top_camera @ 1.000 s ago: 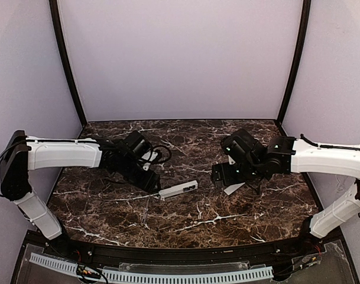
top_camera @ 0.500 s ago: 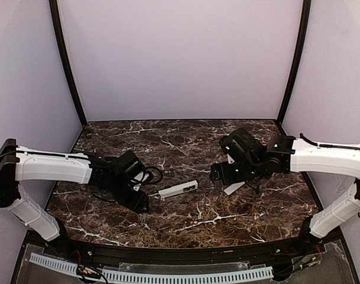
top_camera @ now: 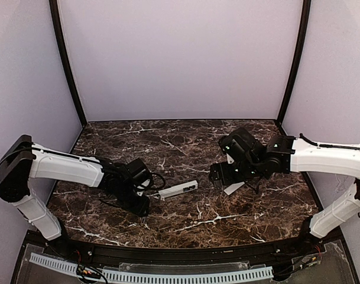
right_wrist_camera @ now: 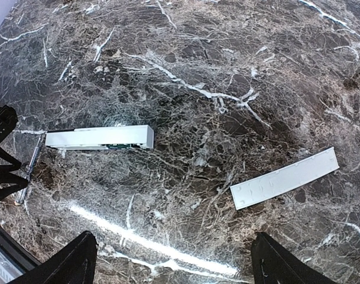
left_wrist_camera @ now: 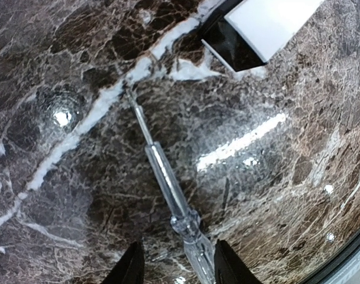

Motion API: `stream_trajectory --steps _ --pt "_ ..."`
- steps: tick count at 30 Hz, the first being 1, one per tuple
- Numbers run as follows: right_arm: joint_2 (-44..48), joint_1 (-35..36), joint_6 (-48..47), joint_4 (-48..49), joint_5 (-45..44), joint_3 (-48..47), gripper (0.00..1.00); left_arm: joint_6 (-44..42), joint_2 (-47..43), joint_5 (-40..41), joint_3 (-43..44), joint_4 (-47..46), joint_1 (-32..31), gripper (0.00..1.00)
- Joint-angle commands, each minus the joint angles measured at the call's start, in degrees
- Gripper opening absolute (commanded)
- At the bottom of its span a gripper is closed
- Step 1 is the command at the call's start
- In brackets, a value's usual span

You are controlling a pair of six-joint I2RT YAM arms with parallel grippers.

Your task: Unload the batteries from the remote control

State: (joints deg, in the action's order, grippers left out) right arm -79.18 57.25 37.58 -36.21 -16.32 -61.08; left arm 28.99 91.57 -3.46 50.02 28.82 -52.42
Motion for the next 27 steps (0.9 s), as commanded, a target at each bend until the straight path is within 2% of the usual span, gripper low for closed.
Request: stream_trajectory --steps 1,12,20,27 --pt "0.5 -0.5 0.3 1.1 0.0 -0.5 0.9 1.3 1.3 1.6 2.1 -0.2 -0.6 0.4" --pt "0.2 -0.5 -0.2 1.3 -0.5 0.0 0.9 2.1 4.9 2.5 3.5 0.1 -0.6 0.34" --pt "-0.1 -0.5 -0.6 1.4 -0.9 0.2 0.9 2.5 6.3 2.8 4.3 0.8 -0.6 0.19" --pt "-0.1 -0.5 -0.7 1.4 -1.2 0.6 0.9 2.3 6.3 2.8 5.2 1.9 -0.6 0.16"
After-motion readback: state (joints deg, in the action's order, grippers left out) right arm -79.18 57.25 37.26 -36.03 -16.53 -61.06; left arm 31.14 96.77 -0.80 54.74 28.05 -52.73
